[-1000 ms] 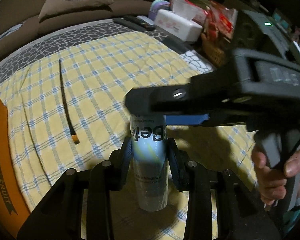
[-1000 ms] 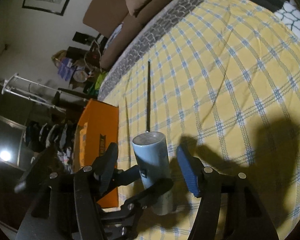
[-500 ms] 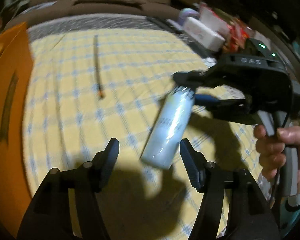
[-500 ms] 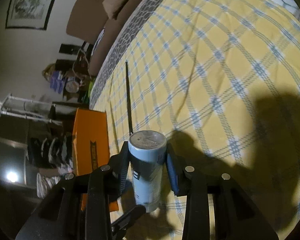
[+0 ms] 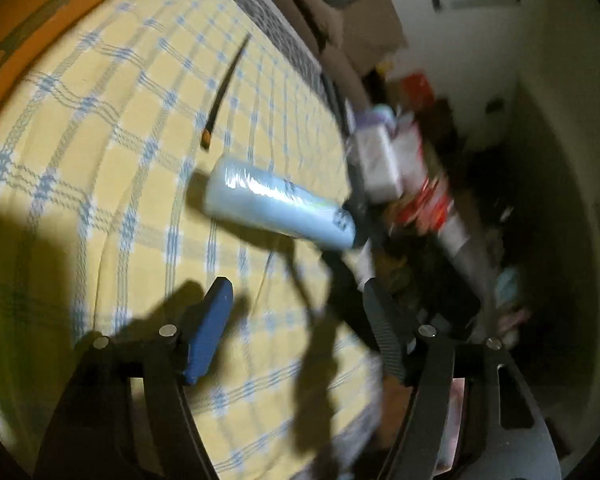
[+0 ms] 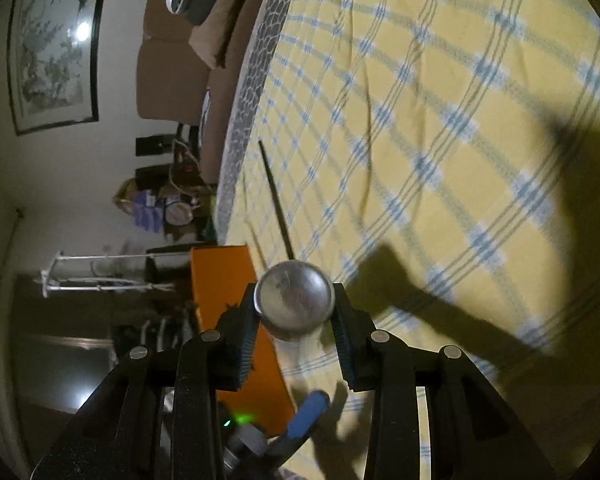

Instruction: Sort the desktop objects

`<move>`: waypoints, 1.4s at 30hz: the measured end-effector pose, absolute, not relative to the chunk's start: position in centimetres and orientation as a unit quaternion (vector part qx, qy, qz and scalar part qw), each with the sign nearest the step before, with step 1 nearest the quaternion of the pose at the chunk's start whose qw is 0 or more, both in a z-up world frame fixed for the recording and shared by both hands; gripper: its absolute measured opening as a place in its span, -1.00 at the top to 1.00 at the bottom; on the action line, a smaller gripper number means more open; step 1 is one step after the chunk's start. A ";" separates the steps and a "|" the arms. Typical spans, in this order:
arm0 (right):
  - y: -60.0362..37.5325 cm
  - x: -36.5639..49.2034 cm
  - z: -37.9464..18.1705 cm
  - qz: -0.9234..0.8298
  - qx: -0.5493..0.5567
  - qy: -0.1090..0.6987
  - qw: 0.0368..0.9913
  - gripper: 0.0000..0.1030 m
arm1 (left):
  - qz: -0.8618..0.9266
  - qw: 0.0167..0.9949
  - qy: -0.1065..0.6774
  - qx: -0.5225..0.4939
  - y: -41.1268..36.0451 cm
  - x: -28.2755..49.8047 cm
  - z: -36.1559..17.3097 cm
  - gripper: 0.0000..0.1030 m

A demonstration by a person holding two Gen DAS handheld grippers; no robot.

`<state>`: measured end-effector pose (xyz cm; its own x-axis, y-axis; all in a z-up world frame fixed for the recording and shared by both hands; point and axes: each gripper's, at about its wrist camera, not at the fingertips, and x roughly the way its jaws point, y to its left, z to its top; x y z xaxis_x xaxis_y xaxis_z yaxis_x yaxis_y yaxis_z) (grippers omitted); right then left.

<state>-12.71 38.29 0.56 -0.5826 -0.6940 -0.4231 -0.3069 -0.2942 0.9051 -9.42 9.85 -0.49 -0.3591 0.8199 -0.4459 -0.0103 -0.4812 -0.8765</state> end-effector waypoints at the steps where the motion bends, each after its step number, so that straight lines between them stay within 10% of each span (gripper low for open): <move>1: 38.1 -12.7 0.5 -0.673 0.433 -0.582 0.145 0.33 | 0.714 0.291 -0.419 -0.479 9.7 -9.8 -0.3 -0.26; 8: 37.3 -12.3 0.4 -0.659 0.414 -0.609 0.150 0.33 | 0.702 0.277 -0.491 -0.435 9.0 -11.5 -0.3 -0.63; 21: 36.4 -12.5 5.9 -0.708 0.403 -0.533 0.229 0.33 | 0.664 0.252 -0.560 -0.427 9.8 -16.6 -0.5 -0.64; 24: 35.9 -12.5 6.6 -0.707 0.402 -0.525 0.251 0.33 | 0.669 0.268 -0.553 -0.419 9.9 -17.2 0.3 -0.34; 26: 35.7 -12.6 6.9 -0.706 0.401 -0.524 0.260 0.33 | 0.681 0.267 -0.535 -0.422 9.7 -16.9 1.0 0.20; 42: 35.6 -13.1 7.4 -0.674 0.351 -0.603 0.245 0.32 | 0.706 0.267 -0.508 -0.416 5.6 -12.5 5.5 0.20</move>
